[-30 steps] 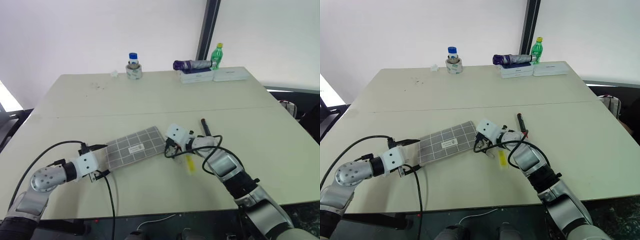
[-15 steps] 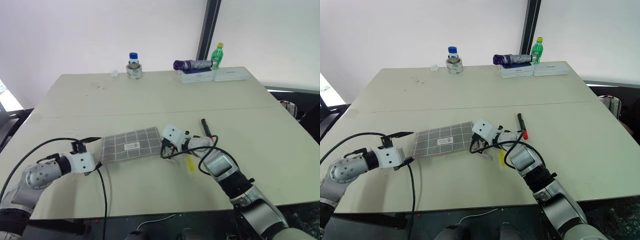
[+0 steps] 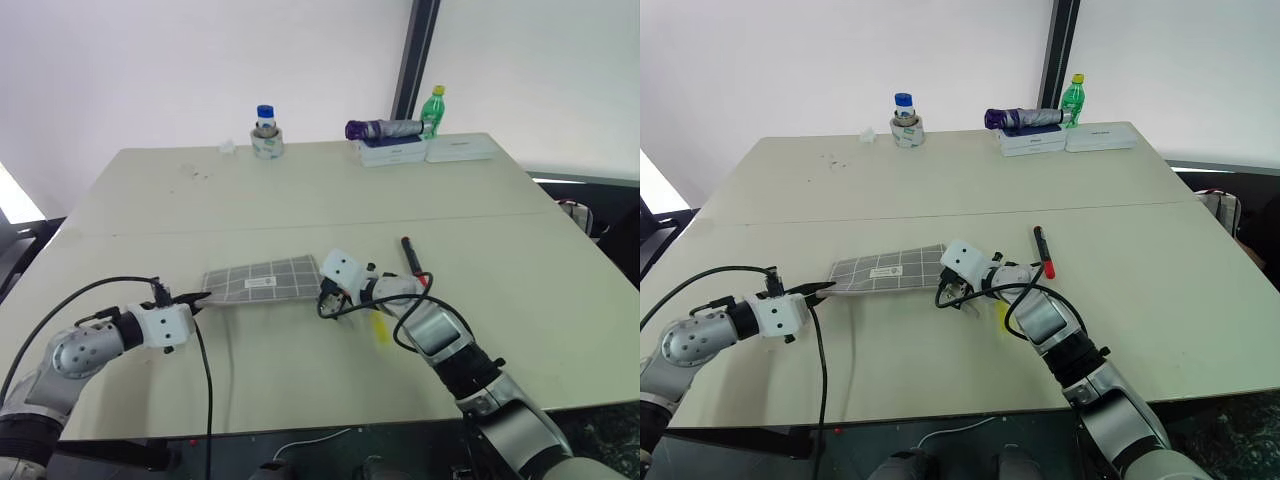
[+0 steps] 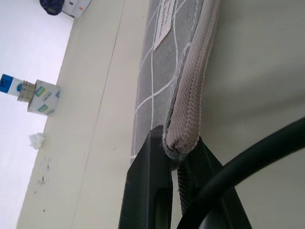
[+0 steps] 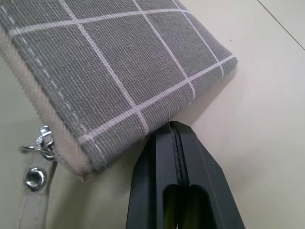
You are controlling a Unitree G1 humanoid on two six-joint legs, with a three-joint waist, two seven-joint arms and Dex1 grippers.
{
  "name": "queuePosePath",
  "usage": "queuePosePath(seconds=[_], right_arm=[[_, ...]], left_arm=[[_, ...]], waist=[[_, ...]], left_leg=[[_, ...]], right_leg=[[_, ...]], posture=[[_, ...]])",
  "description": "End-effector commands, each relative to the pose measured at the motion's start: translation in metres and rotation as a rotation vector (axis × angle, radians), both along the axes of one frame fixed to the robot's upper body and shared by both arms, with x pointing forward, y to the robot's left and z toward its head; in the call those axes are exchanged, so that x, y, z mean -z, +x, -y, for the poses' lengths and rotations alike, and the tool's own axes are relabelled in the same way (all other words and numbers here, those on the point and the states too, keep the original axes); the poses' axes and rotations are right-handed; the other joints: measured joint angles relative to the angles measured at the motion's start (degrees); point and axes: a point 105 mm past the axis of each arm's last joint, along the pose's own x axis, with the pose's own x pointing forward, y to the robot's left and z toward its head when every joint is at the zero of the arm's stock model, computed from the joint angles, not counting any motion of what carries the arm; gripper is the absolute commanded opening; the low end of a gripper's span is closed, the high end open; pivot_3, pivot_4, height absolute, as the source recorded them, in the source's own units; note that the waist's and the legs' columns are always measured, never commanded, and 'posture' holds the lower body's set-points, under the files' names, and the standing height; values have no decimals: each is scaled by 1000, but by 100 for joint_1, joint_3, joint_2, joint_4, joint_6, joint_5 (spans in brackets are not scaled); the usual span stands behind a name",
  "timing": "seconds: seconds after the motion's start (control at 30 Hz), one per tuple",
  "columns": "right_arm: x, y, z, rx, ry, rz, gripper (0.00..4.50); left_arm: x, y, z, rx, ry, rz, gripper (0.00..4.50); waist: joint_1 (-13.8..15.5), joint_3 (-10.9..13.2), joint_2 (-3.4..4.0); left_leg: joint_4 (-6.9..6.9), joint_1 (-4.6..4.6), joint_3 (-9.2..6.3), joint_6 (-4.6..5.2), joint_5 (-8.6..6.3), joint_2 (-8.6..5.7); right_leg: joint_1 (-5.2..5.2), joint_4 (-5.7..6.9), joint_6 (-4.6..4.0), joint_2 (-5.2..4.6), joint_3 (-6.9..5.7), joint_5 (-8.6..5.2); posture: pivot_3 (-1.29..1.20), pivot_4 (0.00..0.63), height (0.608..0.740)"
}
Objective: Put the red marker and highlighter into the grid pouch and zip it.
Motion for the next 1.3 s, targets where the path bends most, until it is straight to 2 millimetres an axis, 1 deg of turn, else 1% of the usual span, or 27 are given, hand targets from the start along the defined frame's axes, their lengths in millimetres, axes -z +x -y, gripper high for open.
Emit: queuePosePath(seconds=[0.03,0.17,0.3,0.4,0.5,0.6,0.63,0.73,0.83,0.93,1.03,1.13,1.2,1.3], right_arm=[[-16,-2,-7,-25,37,48,0],[-19,0,-5,-19,35,58,0],[-21,1,-2,-19,23,74,0],[-34,7,5,1,35,131,0],[-56,13,20,18,99,155,0],[-68,13,37,19,110,157,800],[-71,12,42,16,105,164,1247],[-82,10,57,24,105,184,2799],[-93,6,78,57,168,145,2799],[-98,-4,84,62,291,48,2799],[-96,-13,80,50,355,-16,2799],[-92,-19,65,50,419,-68,2799],[-89,-20,60,50,410,-65,2799],[-85,-15,50,64,403,-46,2799]], left_arm=[[-15,-7,17,45,-84,12,51],[-8,-20,34,89,-73,-35,51],[-8,-24,38,53,-126,-58,51],[-15,-22,32,-37,-274,-107,51],[-17,-27,29,-97,-374,-171,51],[-19,-30,30,-146,-455,-210,0],[-20,-30,32,-160,-480,-221,0],[-21,-32,38,-192,-536,-253,0],[-16,-30,44,-254,-594,-298,0],[-15,-28,54,-291,-669,-344,0],[-17,-27,64,-309,-716,-367,0],[-15,-25,71,-331,-701,-375,0],[-14,-24,73,-333,-699,-379,0],[-15,-24,76,-328,-694,-383,0]], waist=[[0,0,0],[2,0,1],[7,0,0],[4,0,0],[2,1,0],[24,1,1],[35,0,0],[24,0,-1],[26,1,0],[33,0,-1],[30,0,-1],[21,0,-1],[28,0,-1],[39,0,-1]], left_leg=[[0,0,0,0,0,0],[1,0,0,0,0,0],[0,0,0,2,-1,0],[1,0,0,3,-1,0],[0,0,0,2,-1,1],[1,0,0,3,-1,1],[1,0,1,4,-2,1],[2,0,0,7,-4,1],[2,0,0,8,-4,1],[2,1,0,8,-5,1],[3,3,-1,16,-9,2],[3,5,-1,23,-13,2],[3,5,-1,20,-11,2],[4,5,-1,1,-1,1]], right_leg=[[0,0,0,0,0,0],[1,0,0,0,1,0],[1,1,0,0,2,0],[1,2,0,0,2,0],[0,3,0,0,2,0],[2,2,0,0,2,0],[4,0,0,0,2,0],[6,-1,0,0,2,0],[7,0,0,0,2,0],[9,-1,0,0,2,0],[13,-1,0,0,2,0],[13,0,0,0,2,0],[12,1,0,0,2,0],[14,-1,0,0,2,0]], posture=[[0,150,740],[0,150,740],[0,150,740],[0,150,740],[0,150,740],[0,150,740],[0,150,740],[0,150,740],[0,150,740],[0,150,740],[0,150,740],[0,150,740],[0,150,740],[0,150,740]])
